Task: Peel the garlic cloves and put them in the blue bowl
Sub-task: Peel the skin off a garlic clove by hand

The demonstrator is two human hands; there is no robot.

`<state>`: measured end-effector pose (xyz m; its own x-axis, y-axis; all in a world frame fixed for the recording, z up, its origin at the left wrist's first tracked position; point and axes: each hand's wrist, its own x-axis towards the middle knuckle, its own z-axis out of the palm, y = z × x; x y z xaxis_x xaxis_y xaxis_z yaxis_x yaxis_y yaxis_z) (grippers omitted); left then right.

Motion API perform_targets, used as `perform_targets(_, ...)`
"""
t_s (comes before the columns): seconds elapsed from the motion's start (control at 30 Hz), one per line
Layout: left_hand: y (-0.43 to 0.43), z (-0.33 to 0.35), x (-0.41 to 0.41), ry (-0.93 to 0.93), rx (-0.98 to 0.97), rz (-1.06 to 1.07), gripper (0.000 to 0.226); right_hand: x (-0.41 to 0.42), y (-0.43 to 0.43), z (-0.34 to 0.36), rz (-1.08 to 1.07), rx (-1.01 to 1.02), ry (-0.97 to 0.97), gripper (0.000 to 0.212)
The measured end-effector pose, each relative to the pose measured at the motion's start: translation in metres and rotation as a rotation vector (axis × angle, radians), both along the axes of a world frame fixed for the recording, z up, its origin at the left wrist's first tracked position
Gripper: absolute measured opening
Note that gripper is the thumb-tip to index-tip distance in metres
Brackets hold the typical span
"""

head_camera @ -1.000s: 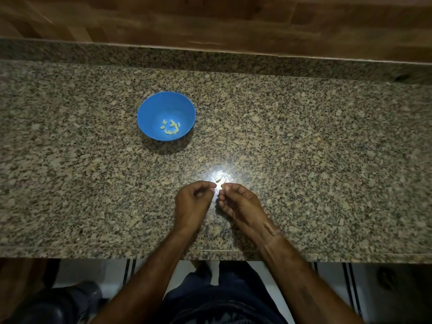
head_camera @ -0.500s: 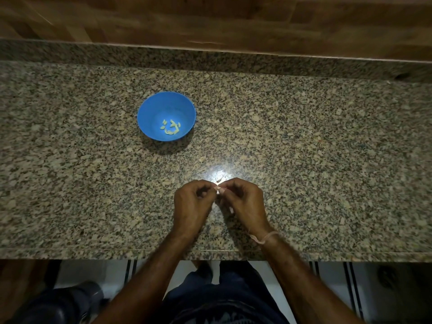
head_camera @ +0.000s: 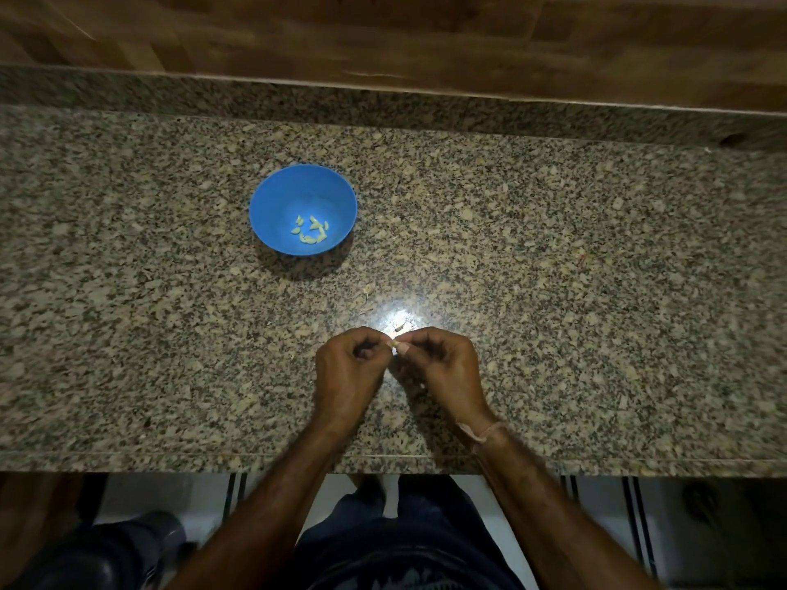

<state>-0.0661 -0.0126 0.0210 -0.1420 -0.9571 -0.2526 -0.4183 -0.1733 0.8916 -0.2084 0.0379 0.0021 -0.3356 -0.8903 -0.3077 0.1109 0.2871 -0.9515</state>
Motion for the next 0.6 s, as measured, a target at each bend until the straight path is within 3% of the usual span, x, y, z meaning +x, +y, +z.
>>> perform_targets(0.1, 0.005, -0.008, -0.002, -0.038, 0.001, -0.039, 0.013, 0.007, -0.002, 0.002, -0.078, 0.068, -0.237, 0.01)
perform_targets(0.17, 0.008, -0.014, -0.001, -0.068, 0.009, -0.048, 0.013, 0.008, -0.003, 0.002, -0.113, 0.102, -0.281, 0.01)
perform_targets(0.33, 0.007, -0.012, 0.002, -0.024, -0.007, -0.01, 0.006, -0.002, -0.001, -0.007, -0.012, 0.049, 0.05, 0.005)
perform_targets(0.6, -0.001, -0.002, 0.006, -0.044, -0.089, -0.104, 0.007, -0.001, -0.003, -0.005, 0.06, -0.019, 0.26, 0.009)
